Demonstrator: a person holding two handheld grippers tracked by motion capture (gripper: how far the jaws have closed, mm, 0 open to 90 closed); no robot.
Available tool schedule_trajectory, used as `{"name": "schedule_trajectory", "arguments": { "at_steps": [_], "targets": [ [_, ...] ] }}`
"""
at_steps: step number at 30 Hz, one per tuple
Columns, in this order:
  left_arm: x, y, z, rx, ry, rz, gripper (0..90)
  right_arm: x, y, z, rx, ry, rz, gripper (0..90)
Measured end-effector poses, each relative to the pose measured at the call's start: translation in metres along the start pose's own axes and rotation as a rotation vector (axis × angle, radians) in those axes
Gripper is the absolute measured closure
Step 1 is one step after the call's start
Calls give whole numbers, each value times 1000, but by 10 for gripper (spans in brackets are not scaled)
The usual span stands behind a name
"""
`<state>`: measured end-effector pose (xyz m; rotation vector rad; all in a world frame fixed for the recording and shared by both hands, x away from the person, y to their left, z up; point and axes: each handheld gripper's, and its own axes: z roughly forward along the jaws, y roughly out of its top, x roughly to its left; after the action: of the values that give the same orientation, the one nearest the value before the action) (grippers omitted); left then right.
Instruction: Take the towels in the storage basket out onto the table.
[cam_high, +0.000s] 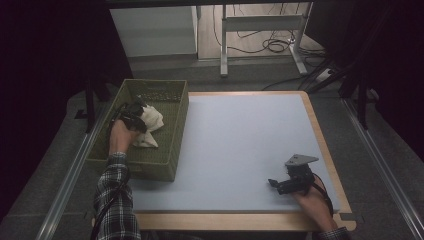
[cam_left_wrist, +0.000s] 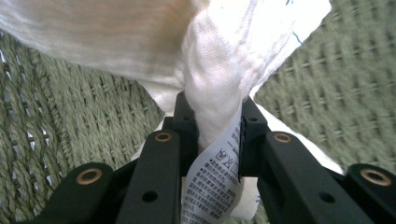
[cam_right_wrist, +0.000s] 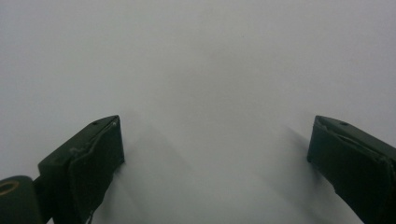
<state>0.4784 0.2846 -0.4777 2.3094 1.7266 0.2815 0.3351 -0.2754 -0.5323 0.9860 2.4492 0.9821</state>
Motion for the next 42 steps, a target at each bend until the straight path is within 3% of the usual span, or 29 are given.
{"name": "schedule_trajectory", "arguments": {
  "at_steps": [9,27,34,42],
  "targets": [
    [-9,-3,-41,-149,-37,41,742,0,0,0,0,-1,0,35],
    [-16,-20,-101,-364,-86,79,735,0,0,0,1,-1,0,35],
    [-23,-22,-116,-409,-99,108,735,0,0,0,1,-1,0,35],
    [-44,-16,-127,-450,-142,161,731,0,0,0,1,-1,0,35]
  ]
}}
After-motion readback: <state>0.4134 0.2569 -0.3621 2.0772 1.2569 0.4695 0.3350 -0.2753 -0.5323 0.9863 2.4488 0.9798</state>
